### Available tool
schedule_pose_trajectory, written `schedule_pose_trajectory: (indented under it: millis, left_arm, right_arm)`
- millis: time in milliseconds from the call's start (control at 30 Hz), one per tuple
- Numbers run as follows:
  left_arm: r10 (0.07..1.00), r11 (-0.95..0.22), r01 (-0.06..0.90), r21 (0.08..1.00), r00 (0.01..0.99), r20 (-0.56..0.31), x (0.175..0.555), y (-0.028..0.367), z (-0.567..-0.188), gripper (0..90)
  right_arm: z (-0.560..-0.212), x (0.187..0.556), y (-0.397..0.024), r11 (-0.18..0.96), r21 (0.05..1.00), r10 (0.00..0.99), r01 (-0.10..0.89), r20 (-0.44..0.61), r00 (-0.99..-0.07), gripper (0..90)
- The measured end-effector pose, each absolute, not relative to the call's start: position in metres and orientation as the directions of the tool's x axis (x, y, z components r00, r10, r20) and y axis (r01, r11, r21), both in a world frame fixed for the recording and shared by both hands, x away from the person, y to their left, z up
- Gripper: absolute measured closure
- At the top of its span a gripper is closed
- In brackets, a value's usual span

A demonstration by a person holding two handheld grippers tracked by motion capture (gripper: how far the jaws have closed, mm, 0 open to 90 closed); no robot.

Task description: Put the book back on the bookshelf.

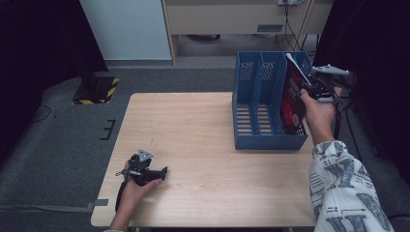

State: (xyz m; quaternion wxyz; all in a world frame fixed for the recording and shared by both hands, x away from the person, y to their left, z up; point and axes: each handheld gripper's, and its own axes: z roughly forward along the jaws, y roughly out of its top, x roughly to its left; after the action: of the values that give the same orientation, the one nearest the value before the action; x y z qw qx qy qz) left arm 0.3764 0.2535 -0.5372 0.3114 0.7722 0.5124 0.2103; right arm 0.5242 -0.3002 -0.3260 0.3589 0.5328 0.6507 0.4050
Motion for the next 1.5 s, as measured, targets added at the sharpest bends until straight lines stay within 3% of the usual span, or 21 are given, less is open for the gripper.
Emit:
schedule_pose_trajectory:
  millis: [700, 1500]
  left_arm:
    - [0.922, -0.281, 0.660, 0.697, 0.386, 0.005, 0.377, 0.253, -0.537, 0.0]
    - [0.922, -0.281, 0.661, 0.696, 0.386, 0.005, 0.377, 0.253, -0.537, 0.0]
  right_arm:
    - [-0.328, 0.537, -0.301, 0.173, 0.902, 0.985, 0.395, -0.152, -0.083, 87.1]
    - [-0.335, 0.534, -0.273, 0.180, 0.911, 0.979, 0.370, -0.127, -0.162, 82.0]
